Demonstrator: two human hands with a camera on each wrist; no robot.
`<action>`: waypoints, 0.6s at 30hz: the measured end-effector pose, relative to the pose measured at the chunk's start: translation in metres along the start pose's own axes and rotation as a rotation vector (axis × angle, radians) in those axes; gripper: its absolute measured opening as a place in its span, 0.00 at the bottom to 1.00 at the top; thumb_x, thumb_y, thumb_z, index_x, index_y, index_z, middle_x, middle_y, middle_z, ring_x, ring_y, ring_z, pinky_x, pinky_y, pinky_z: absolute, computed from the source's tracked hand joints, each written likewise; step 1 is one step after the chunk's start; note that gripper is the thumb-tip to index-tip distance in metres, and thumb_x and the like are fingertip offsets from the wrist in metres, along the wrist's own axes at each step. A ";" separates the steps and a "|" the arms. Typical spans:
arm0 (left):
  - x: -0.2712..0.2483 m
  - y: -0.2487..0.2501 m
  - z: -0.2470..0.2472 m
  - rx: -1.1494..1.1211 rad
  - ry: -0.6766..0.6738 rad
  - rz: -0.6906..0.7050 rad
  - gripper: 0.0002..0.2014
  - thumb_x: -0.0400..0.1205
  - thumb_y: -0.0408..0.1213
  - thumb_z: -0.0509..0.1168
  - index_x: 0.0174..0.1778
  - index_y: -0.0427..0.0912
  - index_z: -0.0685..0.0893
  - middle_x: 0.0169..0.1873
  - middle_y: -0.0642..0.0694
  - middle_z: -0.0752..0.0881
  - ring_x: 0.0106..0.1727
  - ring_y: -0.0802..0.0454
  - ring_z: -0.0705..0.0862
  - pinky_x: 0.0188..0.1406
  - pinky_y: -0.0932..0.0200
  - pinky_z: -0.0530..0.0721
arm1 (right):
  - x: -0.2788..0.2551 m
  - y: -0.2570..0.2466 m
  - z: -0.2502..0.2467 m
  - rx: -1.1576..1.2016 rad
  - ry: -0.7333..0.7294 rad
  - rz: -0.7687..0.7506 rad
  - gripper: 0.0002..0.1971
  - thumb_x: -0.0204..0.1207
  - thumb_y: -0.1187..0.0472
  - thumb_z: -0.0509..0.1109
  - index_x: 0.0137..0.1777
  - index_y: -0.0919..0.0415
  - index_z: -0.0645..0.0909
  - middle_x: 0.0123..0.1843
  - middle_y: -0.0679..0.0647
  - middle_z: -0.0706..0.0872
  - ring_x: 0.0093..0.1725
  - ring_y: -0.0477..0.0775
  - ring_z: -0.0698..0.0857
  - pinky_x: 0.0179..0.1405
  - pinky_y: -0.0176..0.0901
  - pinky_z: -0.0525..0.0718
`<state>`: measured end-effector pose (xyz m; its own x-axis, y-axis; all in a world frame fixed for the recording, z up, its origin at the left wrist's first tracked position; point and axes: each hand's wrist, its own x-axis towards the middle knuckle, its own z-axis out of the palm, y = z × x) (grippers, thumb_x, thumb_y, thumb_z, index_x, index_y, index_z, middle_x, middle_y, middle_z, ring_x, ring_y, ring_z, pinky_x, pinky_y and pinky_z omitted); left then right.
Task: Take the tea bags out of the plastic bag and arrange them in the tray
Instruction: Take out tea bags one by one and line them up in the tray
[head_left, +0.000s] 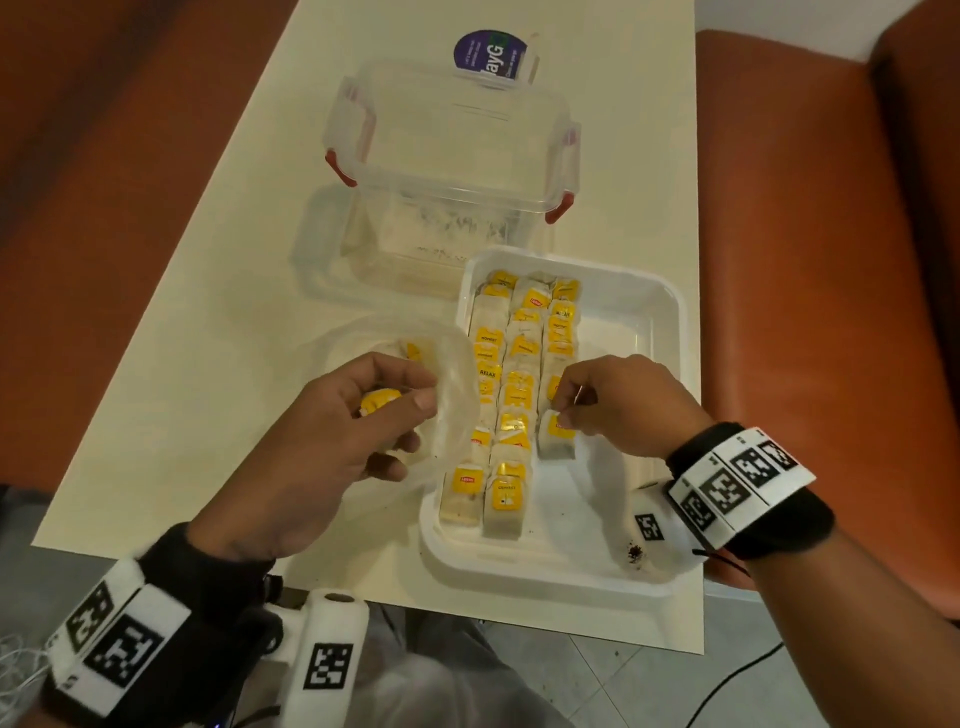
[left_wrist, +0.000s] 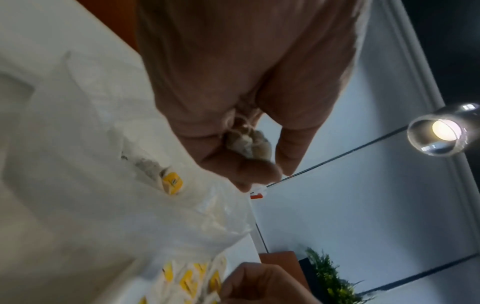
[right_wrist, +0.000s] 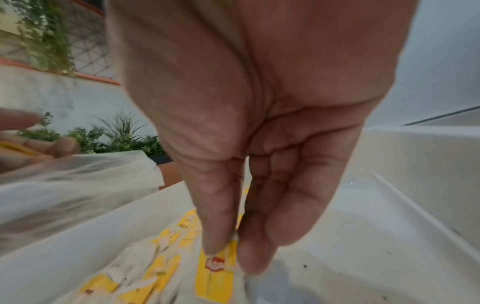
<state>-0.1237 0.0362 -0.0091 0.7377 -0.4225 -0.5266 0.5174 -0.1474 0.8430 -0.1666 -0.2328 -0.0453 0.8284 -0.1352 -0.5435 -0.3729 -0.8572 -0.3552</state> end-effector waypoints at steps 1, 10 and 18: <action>-0.001 0.000 0.000 -0.036 -0.027 -0.019 0.16 0.69 0.43 0.74 0.52 0.46 0.89 0.49 0.43 0.88 0.37 0.56 0.84 0.31 0.64 0.83 | 0.002 0.000 -0.001 0.021 0.011 -0.001 0.02 0.75 0.53 0.77 0.44 0.46 0.86 0.34 0.42 0.88 0.40 0.46 0.87 0.40 0.42 0.80; 0.001 -0.004 -0.001 -0.198 -0.121 -0.056 0.28 0.66 0.25 0.61 0.64 0.42 0.87 0.57 0.39 0.90 0.52 0.48 0.89 0.47 0.57 0.89 | 0.009 0.001 0.000 0.088 -0.018 0.019 0.02 0.76 0.57 0.77 0.46 0.50 0.86 0.32 0.44 0.88 0.30 0.40 0.83 0.37 0.39 0.78; 0.000 0.001 0.009 -0.204 -0.098 -0.037 0.19 0.82 0.21 0.63 0.63 0.43 0.88 0.53 0.40 0.92 0.52 0.48 0.91 0.51 0.56 0.91 | 0.008 0.001 0.000 0.159 0.085 -0.010 0.02 0.77 0.59 0.75 0.44 0.52 0.85 0.32 0.45 0.89 0.30 0.38 0.83 0.39 0.39 0.80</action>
<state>-0.1264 0.0280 -0.0072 0.6756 -0.5068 -0.5354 0.6278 0.0147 0.7783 -0.1603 -0.2353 -0.0499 0.8624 -0.1741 -0.4753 -0.4201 -0.7701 -0.4801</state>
